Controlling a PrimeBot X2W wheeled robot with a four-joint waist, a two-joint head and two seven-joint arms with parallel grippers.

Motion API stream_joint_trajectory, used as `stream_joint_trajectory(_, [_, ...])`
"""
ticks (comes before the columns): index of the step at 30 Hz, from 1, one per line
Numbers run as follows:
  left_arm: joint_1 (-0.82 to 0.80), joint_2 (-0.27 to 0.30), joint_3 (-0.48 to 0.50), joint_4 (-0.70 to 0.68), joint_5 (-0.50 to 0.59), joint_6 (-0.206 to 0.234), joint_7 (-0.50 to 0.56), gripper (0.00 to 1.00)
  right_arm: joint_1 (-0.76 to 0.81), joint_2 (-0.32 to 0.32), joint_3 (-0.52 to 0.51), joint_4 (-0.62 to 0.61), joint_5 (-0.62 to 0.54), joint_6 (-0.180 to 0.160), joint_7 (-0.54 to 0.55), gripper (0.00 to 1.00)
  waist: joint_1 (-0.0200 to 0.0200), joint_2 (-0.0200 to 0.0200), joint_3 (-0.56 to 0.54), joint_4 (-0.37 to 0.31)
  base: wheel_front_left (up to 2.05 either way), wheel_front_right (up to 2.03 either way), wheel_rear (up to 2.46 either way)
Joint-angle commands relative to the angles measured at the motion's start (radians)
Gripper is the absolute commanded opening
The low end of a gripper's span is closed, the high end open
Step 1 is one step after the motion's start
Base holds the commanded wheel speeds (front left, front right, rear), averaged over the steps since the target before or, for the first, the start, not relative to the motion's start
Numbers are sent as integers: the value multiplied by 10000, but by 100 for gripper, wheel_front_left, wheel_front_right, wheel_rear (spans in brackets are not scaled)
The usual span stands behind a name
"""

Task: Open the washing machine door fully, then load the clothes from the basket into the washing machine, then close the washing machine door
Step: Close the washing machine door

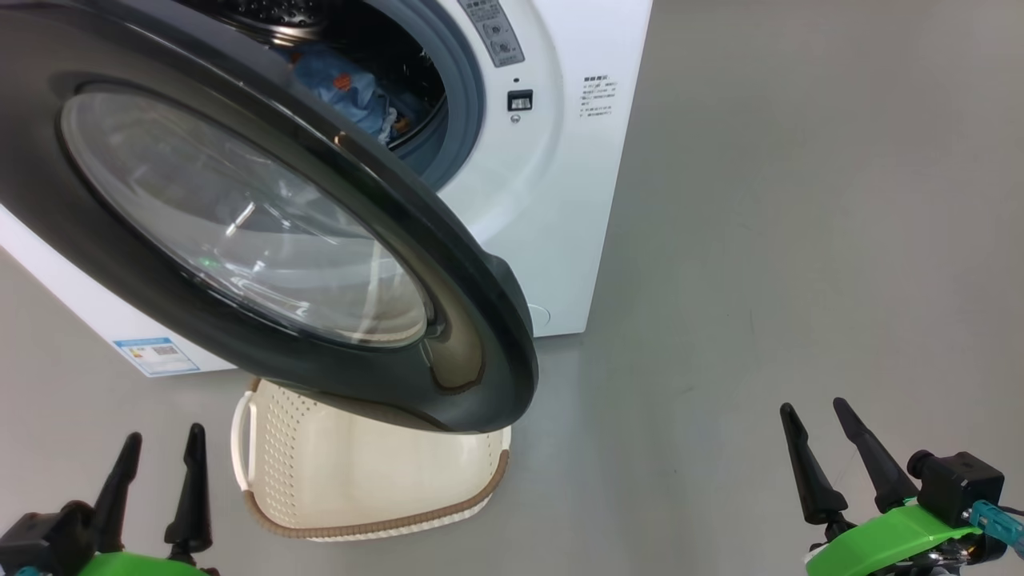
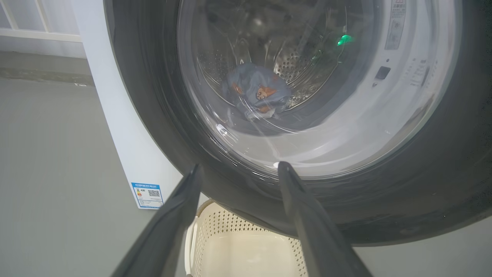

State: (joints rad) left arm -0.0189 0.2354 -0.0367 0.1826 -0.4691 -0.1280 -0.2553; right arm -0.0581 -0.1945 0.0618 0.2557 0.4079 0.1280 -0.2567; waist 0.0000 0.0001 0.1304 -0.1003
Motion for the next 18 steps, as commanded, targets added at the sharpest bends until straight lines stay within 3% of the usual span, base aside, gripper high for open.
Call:
stream_joint_trajectory(1, [-111, 136, 430, -181, 85, -27, -64, 100, -60, -105, 191, -192, -22, 27, -51, 100, 0, -1, 12, -1, 0, 0, 0])
stream_joint_trajectory(7, [-136, -207, 574, -67, 428, -27, -64, 100, -129, -59, 182, -150, -22, 27, -51, 100, 0, -1, 81, 3, 0, 0, 0])
stream_joint_trajectory(18, [-133, -323, 613, -17, 603, -27, -64, 100, -171, -27, 137, -182, -76, 27, -51, 100, 0, -1, -1, 113, 0, 0, 0])
